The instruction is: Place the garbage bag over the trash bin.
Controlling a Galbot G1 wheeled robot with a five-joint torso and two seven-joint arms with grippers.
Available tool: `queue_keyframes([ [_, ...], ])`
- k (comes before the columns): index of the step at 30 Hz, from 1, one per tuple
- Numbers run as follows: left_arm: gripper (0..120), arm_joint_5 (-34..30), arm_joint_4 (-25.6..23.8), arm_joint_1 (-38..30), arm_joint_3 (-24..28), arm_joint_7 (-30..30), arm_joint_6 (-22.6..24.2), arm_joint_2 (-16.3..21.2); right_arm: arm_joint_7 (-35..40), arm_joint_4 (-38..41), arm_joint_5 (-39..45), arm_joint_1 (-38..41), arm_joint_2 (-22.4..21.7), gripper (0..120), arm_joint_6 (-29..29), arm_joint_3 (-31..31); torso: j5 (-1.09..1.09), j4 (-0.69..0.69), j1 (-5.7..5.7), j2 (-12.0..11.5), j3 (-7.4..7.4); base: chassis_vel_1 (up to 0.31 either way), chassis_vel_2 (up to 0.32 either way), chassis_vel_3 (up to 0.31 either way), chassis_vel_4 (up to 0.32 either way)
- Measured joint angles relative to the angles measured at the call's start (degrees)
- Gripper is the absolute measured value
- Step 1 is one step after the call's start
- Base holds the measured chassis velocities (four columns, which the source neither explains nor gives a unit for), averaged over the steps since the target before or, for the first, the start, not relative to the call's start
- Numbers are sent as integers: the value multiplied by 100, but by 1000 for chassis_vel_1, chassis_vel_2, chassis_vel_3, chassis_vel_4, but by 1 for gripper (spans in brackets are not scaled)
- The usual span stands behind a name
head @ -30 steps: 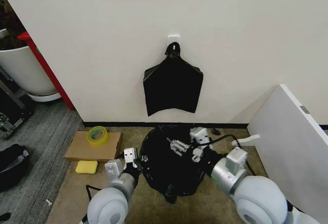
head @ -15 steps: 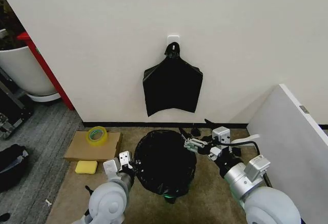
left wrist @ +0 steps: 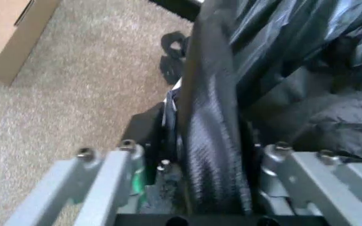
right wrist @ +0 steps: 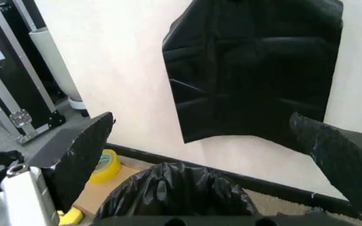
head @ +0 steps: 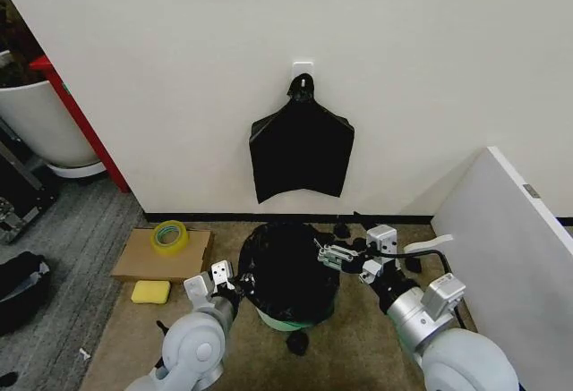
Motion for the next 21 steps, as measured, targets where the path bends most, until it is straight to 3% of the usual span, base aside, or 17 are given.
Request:
queue_keyframes([
  [3,60,110,-149,61,-18,84,7,43,-17,-1,22,-3,45,100,-12,-18,0,0,0,0,0,0,0,0,0],
  [6,66,205,-213,104,-29,124,11,59,-19,-25,22,-3,77,100,6,-14,0,0,0,0,0,0,0,0,0],
  [8,77,491,-323,197,-60,226,18,107,-18,-80,23,-1,158,100,67,7,0,0,0,0,0,0,0,0,0],
  [11,84,913,-401,281,-109,417,-23,154,-9,-149,-34,-3,248,100,174,38,-1,0,0,0,0,0,0,0,0],
  [14,97,1848,-554,496,-304,986,-414,200,-12,-358,-418,-63,496,100,526,158,-1,1,0,-1,0,0,0,0,0],
  [17,100,2829,-699,865,-624,1602,-1079,176,-9,-596,-759,-246,864,100,1081,256,-1,-1,0,-1,0,0,0,0,0],
  [18,100,2829,-699,865,-624,1602,-1079,176,-9,-596,-759,-246,864,100,1081,256,-1,-1,0,-1,0,0,0,0,0],
  [21,100,3650,-812,1325,-936,1984,-1861,-26,65,-828,-1081,-432,1186,100,1665,265,-1,0,0,-1,0,0,0,0,0],
])
